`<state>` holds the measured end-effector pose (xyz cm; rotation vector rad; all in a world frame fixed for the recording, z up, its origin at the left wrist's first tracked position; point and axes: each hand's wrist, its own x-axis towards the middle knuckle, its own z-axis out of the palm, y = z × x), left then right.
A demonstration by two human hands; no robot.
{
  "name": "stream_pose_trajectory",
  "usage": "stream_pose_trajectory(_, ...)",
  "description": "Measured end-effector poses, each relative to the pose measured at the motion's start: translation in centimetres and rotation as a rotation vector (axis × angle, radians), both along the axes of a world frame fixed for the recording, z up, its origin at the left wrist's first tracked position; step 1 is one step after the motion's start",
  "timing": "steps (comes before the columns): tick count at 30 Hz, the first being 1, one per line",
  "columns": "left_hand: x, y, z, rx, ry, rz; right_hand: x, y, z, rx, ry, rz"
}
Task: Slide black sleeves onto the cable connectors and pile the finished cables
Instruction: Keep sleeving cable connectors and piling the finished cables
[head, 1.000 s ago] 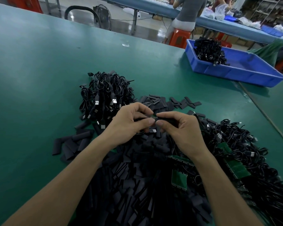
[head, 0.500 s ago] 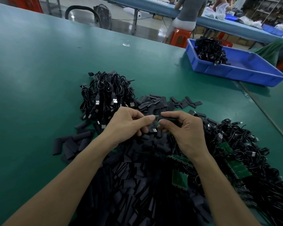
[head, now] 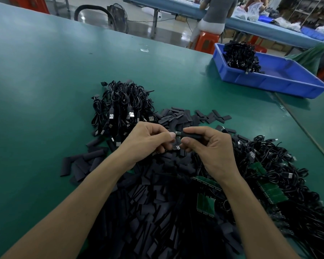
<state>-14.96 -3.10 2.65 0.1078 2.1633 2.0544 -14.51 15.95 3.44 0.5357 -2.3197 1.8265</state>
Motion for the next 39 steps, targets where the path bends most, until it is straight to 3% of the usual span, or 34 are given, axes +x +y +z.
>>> stream_pose_trajectory(17,0.0,0.1,-0.1,-0.076,0.068,-0.032,0.0,0.0,-0.4,-0.047,-0.021,-0.012)
stream_pose_trajectory(27,0.1,0.3,-0.4,-0.130,0.143,-0.062,0.2,-0.3,-0.6,0.064,0.058,-0.073)
stream_pose_trajectory(39,0.2,0.1,-0.2,-0.121,0.075,0.009,0.1,-0.3,-1.0,-0.025,0.003,-0.040)
